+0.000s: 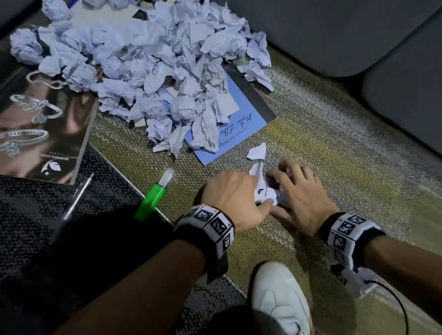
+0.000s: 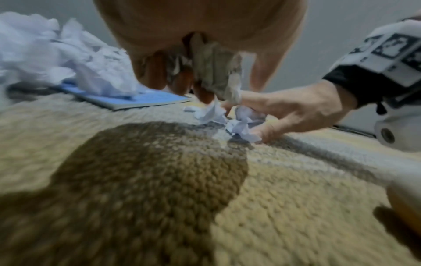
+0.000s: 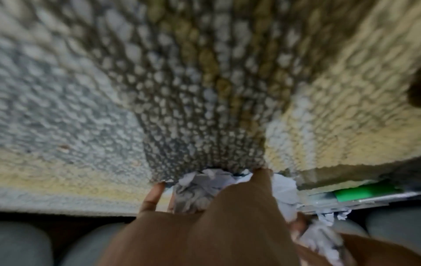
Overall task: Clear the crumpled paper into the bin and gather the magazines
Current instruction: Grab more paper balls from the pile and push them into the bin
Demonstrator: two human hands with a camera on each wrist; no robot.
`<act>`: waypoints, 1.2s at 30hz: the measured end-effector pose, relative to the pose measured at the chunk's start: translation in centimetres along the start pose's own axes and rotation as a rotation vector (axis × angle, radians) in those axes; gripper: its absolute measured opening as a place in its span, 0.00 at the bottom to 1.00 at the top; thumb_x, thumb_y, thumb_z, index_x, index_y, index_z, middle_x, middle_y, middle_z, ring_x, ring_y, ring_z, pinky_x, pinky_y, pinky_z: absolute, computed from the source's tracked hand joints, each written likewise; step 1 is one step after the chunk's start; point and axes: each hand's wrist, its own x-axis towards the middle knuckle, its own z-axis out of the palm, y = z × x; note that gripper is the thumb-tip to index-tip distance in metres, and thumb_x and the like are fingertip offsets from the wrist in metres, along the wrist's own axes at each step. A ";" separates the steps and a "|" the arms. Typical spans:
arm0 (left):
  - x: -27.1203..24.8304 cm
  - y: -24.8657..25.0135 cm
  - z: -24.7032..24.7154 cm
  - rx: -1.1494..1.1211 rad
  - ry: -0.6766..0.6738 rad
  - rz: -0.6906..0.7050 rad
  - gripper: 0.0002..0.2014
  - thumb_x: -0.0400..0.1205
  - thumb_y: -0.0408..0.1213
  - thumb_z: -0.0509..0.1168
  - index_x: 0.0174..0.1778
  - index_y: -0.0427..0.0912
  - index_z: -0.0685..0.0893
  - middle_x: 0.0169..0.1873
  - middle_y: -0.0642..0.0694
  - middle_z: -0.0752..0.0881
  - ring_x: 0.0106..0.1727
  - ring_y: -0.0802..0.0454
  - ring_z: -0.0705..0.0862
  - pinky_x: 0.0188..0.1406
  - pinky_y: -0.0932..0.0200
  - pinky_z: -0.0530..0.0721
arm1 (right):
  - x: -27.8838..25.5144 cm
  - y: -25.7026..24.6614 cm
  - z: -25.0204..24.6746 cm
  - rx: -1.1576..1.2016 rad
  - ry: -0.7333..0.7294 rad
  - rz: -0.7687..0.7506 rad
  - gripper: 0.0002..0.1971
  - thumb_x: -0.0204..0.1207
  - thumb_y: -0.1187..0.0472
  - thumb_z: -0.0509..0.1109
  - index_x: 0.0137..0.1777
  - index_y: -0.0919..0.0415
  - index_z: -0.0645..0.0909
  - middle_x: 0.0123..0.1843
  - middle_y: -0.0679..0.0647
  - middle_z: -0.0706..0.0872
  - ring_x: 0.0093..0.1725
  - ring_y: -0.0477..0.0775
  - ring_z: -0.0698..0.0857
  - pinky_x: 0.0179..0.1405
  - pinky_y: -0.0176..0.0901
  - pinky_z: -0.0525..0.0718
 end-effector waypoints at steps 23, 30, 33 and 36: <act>3.8 -6.6 -6.6 -0.081 -0.046 -0.285 0.21 0.79 0.51 0.61 0.64 0.45 0.81 0.58 0.40 0.83 0.56 0.39 0.82 0.54 0.50 0.82 | 8.4 0.1 -3.4 0.298 0.132 -0.104 0.10 0.73 0.62 0.72 0.54 0.58 0.81 0.50 0.51 0.81 0.42 0.53 0.82 0.47 0.51 0.86; 8.4 -8.3 -5.8 0.169 -0.183 -0.216 0.14 0.82 0.44 0.58 0.32 0.44 0.70 0.30 0.46 0.74 0.27 0.50 0.71 0.27 0.58 0.67 | 14.4 -2.1 -8.8 0.329 0.437 -0.163 0.09 0.74 0.60 0.70 0.52 0.60 0.78 0.56 0.55 0.79 0.45 0.54 0.81 0.46 0.53 0.85; 8.5 -7.9 -5.3 0.233 -0.162 -0.209 0.10 0.84 0.45 0.56 0.44 0.43 0.77 0.34 0.45 0.77 0.31 0.46 0.74 0.31 0.55 0.70 | 18.0 -3.4 -10.0 0.265 0.412 -0.222 0.13 0.75 0.58 0.71 0.56 0.60 0.77 0.66 0.57 0.74 0.47 0.60 0.85 0.48 0.54 0.89; 7.8 -7.7 -4.8 0.262 -0.062 -0.234 0.18 0.83 0.50 0.55 0.61 0.42 0.75 0.52 0.41 0.84 0.52 0.39 0.81 0.46 0.48 0.73 | 20.6 -4.3 -9.8 0.217 0.372 -0.265 0.13 0.77 0.55 0.67 0.58 0.60 0.76 0.68 0.59 0.70 0.43 0.60 0.84 0.42 0.51 0.87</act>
